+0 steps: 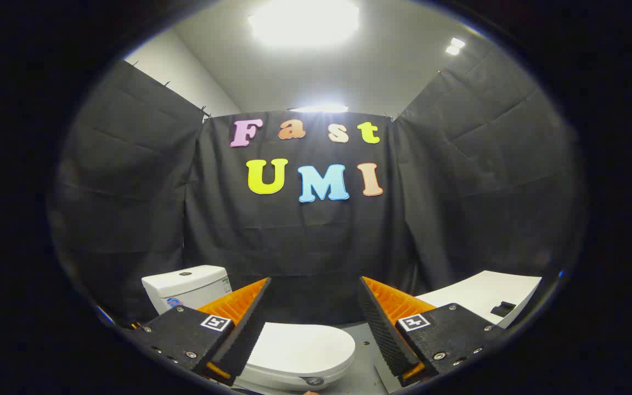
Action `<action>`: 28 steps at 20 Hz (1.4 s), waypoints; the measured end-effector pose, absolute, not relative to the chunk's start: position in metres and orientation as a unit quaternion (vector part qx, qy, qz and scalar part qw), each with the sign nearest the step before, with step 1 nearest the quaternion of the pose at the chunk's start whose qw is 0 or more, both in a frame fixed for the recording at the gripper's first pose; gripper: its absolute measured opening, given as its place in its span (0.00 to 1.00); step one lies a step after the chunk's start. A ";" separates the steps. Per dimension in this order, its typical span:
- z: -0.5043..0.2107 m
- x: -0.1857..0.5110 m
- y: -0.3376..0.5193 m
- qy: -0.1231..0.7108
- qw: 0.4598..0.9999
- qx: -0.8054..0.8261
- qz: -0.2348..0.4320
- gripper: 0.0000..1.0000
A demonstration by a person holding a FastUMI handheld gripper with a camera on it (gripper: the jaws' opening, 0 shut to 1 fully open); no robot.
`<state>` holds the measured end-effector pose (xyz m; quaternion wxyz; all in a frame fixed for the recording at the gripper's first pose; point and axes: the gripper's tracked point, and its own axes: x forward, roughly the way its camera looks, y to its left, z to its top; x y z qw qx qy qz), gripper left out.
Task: Open the toilet lid.
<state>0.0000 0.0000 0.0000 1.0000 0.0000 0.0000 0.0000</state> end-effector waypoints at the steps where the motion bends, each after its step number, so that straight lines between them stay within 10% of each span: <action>1: -0.001 0.000 -0.001 0.000 1.000 0.001 -0.002 0.95; 28: -0.056 0.033 0.020 0.036 0.998 0.038 0.020 0.94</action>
